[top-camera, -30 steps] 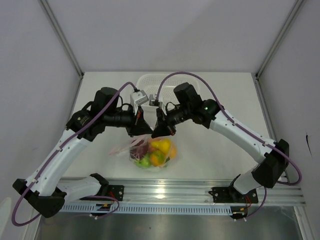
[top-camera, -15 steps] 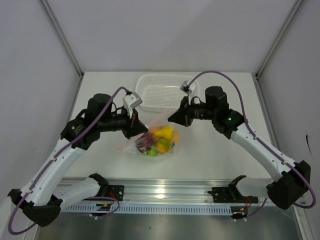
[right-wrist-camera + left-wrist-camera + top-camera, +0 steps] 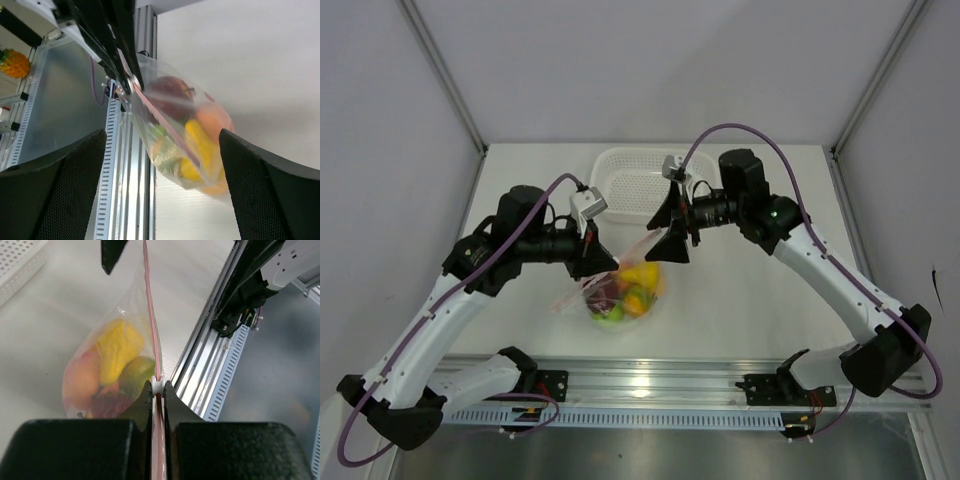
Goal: Place the food in the zip-top bag and seal the zipper
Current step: Zip the zipper food storage bag at the center of the board.
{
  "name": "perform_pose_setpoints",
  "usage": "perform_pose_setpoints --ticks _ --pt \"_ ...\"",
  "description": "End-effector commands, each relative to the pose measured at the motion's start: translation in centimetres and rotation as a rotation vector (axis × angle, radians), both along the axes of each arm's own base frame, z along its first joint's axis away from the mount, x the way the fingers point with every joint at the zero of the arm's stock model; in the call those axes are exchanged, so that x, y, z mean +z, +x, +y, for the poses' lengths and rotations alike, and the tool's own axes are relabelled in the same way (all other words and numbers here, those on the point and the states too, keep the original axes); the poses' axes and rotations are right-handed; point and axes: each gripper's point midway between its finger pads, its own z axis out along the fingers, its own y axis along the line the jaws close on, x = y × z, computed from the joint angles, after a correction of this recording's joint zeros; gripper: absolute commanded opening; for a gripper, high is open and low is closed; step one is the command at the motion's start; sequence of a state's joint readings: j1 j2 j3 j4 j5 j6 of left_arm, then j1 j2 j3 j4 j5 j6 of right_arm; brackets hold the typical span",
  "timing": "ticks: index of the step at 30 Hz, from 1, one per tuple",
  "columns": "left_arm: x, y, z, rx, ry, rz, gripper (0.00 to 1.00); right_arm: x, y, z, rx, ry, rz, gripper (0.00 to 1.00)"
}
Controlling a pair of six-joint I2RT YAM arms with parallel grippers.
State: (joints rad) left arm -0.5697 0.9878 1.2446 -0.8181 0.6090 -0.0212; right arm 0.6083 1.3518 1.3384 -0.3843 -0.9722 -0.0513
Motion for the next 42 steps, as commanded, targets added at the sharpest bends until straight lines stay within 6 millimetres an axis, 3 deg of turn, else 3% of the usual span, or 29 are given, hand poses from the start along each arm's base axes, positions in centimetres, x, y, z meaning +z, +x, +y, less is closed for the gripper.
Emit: perform_pose_setpoints --ticks 1,6,10,14,19,22,24,27,33,36,42 --pt "2.6 -0.6 -0.8 -0.072 -0.059 -0.039 0.01 1.7 -1.6 0.3 0.143 -0.006 -0.071 0.94" --pt "2.4 -0.8 -1.1 -0.1 -0.068 -0.023 0.01 0.5 -2.3 1.6 0.237 -0.06 -0.051 0.87" --pt "2.4 -0.8 -0.9 -0.092 -0.065 -0.025 0.01 -0.3 -3.2 2.7 0.304 -0.089 -0.017 0.66" --pt "2.2 -0.8 -1.0 -0.093 -0.063 -0.022 0.01 -1.1 -4.3 3.7 0.337 -0.113 -0.003 0.61" --pt "2.3 -0.8 -1.1 -0.099 -0.065 -0.019 0.01 -1.6 -4.2 4.3 0.318 -0.137 -0.003 0.3" --pt "2.1 -0.8 -1.1 -0.101 -0.064 -0.014 0.01 -1.7 -4.1 4.6 0.313 -0.139 0.001 0.2" --pt "2.1 -0.8 -1.1 -0.098 -0.062 -0.012 0.01 -1.7 -3.9 5.0 0.299 -0.146 -0.005 0.0" --pt "2.1 -0.8 -0.9 -0.091 -0.058 -0.017 0.01 -1.9 -2.9 5.1 0.22 -0.163 -0.021 0.0" --pt "1.4 0.3 0.1 0.003 -0.019 -0.041 0.0 -0.9 1.6 4.8 -0.075 -0.129 -0.037 0.0" --pt "0.8 0.6 0.6 0.047 -0.002 -0.046 0.01 -0.2 2.5 3.8 -0.172 -0.081 -0.062 0.0" --pt "0.8 0.6 1.9 0.148 -0.006 -0.049 0.01 -0.6 4.7 1.1 -0.367 -0.071 0.004 0.0"
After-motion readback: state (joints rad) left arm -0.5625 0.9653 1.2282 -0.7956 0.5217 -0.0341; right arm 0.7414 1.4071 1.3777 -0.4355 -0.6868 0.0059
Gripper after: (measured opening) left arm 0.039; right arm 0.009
